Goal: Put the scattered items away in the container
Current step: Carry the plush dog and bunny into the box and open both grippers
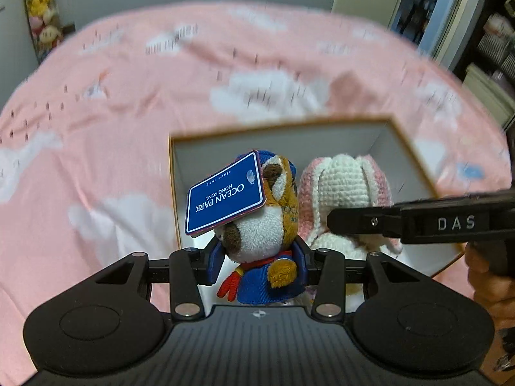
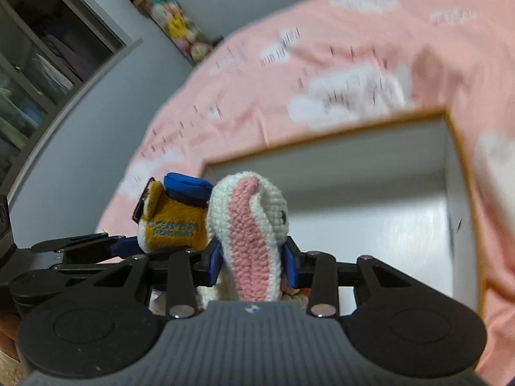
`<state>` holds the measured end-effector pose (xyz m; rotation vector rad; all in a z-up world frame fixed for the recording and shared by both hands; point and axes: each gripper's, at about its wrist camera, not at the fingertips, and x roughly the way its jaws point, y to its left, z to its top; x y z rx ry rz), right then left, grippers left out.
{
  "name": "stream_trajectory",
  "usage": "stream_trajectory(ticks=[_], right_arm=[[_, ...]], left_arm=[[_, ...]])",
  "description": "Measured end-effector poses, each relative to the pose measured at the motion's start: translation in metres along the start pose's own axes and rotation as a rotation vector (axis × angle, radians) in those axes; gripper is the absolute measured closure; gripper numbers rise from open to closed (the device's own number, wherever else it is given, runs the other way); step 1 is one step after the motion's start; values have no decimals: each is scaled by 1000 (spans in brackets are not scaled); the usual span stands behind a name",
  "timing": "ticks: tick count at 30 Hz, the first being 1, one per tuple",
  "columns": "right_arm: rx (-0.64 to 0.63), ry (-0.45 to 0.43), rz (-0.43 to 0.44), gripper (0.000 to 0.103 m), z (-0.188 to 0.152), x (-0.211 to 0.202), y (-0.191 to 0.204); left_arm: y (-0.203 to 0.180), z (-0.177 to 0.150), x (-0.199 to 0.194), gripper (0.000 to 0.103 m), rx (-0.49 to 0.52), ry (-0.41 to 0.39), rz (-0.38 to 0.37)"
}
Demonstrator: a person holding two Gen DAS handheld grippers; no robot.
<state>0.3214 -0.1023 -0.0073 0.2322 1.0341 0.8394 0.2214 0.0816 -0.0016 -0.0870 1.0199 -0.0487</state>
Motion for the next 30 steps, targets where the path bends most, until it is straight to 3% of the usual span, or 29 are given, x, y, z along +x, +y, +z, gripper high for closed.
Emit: stream_trajectory(ticks=[5,12,19,24,30], right_arm=[[47,123,5,62,-7,40,-17],[51,194,-18,61,-11,66,-21],[73,224,-15,56,-20,76,-26],[70,224,-12,53,-21,71,-26],[69,215,3,50,-21,66,-23]], left_arm=[[-1,-9,26,53,31,91,52],[-8,-12,46,50,85,161,113],[-16,-15,51,47,149,153,151],[-14,-17,42,41,155,129,116],[-8,-20,22,42,160,70,98]])
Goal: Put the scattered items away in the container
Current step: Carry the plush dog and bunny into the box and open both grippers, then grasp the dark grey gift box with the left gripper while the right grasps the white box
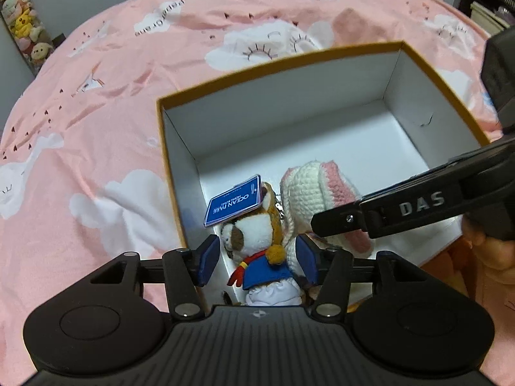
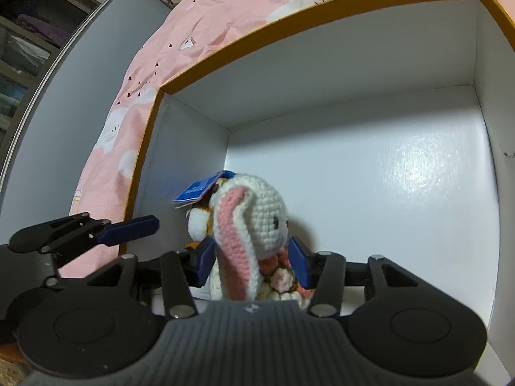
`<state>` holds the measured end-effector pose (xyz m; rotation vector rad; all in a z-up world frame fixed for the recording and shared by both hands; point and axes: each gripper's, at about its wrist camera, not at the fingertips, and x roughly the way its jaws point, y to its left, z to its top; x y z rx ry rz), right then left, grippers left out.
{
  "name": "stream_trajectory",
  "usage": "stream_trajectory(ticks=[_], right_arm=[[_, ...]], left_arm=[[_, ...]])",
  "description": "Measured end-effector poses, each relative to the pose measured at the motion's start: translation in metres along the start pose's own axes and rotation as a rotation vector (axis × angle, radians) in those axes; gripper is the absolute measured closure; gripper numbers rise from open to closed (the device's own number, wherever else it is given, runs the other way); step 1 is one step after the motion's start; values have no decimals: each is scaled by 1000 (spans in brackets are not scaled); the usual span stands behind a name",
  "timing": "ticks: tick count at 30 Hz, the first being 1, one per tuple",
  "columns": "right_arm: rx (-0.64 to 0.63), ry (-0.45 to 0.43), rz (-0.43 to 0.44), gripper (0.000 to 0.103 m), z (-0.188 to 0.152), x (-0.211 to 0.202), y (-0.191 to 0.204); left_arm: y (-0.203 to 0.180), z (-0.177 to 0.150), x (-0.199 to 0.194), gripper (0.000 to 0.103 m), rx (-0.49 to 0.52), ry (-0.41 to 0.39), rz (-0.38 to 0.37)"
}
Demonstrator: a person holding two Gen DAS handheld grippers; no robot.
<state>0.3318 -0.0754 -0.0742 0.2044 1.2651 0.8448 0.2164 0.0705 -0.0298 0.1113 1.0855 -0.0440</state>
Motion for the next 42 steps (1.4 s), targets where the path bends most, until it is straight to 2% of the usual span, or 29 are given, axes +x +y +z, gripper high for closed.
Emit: stream_trajectory(ticks=[2,3,6,14,22,27,32,36,42], right_arm=[[-4,7,-7,52,-1,2,1],[0,14,-8,57,-1,4,0],[7,17,-12,60,-3,10,1],[-31,-1,-43,58,-5,4,8],[-210,-177,-84,54,-25,-58,33],[-304,-262,-111,54,-58,-100,39],[-316,-329,-150,52,-98,-132,34],[-256,-371,-205,49,-123,-148,24],[-158,-371,-287,48,-163,-153,5]], left_arm=[[5,-2,-8,46,-22,-28,2],[7,-3,-10,48,-34,-38,4],[10,-6,-17,48,-54,-51,4],[2,-17,-31,48,-64,-91,-11],[-14,-34,-65,48,-69,-179,-68],[-25,-50,-86,48,-75,-238,-105],[-38,-72,-101,48,-64,-284,-115],[-40,-88,-104,47,-102,-270,-113],[-27,-115,-88,46,-319,-146,-46]])
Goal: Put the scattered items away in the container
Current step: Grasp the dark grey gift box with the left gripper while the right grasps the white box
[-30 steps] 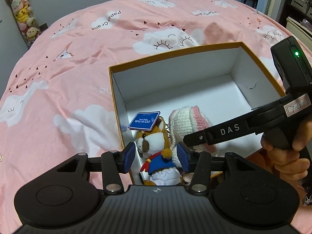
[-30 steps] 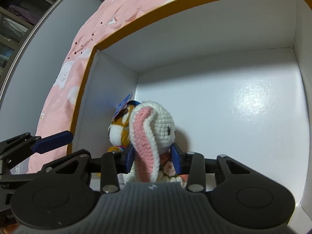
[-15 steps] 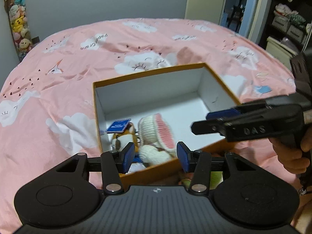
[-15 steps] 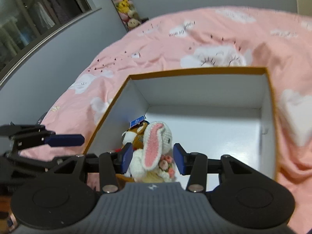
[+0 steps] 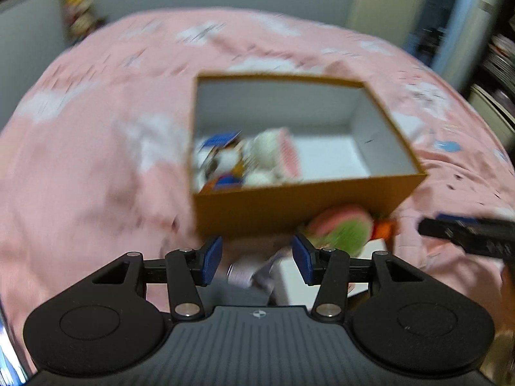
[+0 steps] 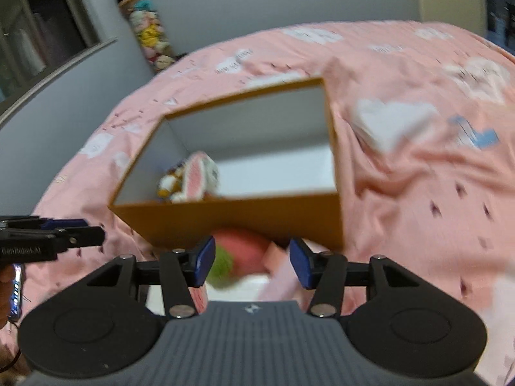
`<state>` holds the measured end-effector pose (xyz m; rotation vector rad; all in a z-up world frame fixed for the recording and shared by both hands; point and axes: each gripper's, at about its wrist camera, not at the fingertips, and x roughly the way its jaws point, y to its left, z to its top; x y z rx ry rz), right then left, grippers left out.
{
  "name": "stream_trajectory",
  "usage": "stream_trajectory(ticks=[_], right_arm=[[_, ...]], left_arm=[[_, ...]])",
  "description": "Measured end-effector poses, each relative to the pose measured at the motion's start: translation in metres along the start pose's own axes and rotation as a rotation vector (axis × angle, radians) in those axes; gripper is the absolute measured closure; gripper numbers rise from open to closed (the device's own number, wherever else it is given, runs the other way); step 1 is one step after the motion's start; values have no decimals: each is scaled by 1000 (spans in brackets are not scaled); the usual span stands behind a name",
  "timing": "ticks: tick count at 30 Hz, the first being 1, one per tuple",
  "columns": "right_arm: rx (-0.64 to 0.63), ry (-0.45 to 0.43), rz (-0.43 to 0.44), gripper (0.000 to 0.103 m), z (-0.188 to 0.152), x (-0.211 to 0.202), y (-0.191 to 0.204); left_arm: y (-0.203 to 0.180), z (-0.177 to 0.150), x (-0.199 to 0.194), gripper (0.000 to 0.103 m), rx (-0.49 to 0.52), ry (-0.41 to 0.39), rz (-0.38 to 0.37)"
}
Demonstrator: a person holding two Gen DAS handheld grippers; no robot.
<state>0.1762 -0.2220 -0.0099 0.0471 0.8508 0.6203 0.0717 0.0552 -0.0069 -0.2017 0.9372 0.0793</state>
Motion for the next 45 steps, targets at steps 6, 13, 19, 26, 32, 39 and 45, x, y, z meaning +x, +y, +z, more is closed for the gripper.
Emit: stream_trajectory(ticks=[6,13,19,26,32,39,45], right_arm=[[-106,20,5,49,-33,2,18],[-416,90,61,50,-45,21,57],[-742,150,8,48,-57,51,81],[-969,214,-32,38,-81,78,95],[-1091,177,-146,33,-95,95,99],[-1169,133,-228,34,-108,112,102],[-1143,100,-216,52,-105,99,99]], left_arm=[[30,-22,15,46,-204,101,61],[46,-22,27,46,-344,156,14],[55,-25,42,44,-448,199,-7],[57,-23,46,44,-470,194,-5],[56,-21,52,40,-469,198,-6],[55,-23,65,38,-449,225,25],[61,-27,64,52,-463,224,-2]])
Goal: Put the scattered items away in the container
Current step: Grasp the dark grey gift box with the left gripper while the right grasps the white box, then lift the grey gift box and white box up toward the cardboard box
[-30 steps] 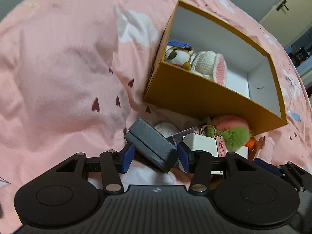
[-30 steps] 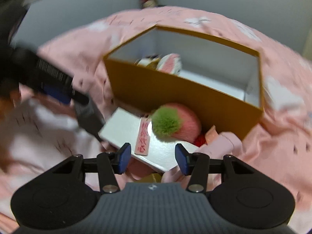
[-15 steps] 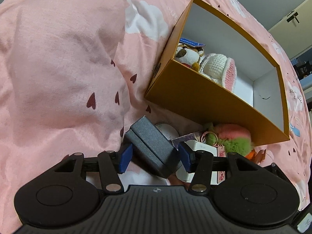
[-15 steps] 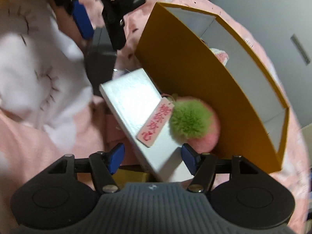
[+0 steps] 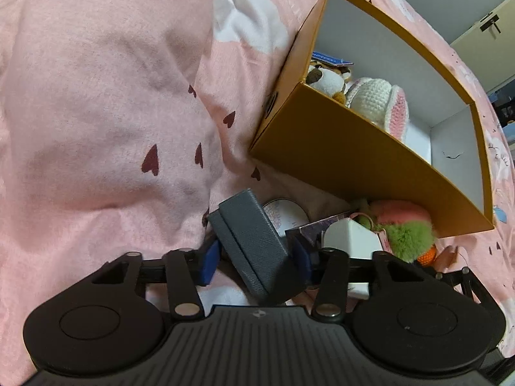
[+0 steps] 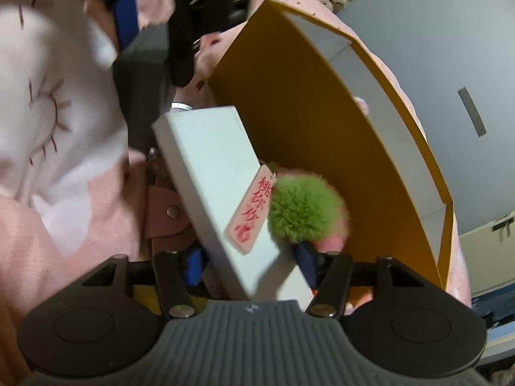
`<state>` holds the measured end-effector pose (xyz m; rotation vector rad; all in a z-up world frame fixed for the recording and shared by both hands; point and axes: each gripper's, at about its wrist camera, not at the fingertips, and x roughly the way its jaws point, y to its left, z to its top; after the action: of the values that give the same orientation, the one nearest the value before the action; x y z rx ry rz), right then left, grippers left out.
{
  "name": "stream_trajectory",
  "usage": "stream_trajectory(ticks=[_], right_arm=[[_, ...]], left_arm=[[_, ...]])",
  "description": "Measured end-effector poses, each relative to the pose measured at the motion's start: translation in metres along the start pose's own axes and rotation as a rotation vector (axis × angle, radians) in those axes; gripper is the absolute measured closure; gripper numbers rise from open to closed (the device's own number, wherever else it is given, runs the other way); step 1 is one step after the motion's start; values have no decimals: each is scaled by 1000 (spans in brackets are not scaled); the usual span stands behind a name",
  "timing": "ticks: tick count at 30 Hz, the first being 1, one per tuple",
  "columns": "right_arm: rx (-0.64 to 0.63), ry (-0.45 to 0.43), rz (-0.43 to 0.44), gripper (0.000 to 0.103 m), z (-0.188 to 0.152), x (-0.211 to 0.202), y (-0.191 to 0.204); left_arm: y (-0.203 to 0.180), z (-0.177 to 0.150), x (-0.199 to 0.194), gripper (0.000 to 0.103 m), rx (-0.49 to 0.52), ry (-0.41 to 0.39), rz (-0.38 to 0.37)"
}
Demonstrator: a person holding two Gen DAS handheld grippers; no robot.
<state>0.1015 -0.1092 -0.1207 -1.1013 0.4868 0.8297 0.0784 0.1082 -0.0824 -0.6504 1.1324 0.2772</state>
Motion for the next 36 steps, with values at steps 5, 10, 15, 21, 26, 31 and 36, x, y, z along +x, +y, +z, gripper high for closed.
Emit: stream_trajectory(ticks=[5,10,15,21,26,31,36], right_arm=[[134,-38,91,65,3,-21,-25],[335,-66,212,66,3,-32,-55],[537,-73,348,66,9,-37,-84],[628,-50,424,68,17,-18,-83],[628,-39,442,67,27,0,-80],[628,-39,443,68,29,-2,-82],[688,-63,471,70,19,-23,-94]], left_arm=[[-7,-5,-8,56,71,-30,-13],[-17,-10,-20,59,166,-70,-5],[-33,-14,-23,59,289,-108,48],[-32,-13,-5,59,287,-83,57],[-29,-12,-2,60,279,-90,48],[-29,-16,-12,61,291,-113,36],[-36,-18,-39,64,337,-173,-2]])
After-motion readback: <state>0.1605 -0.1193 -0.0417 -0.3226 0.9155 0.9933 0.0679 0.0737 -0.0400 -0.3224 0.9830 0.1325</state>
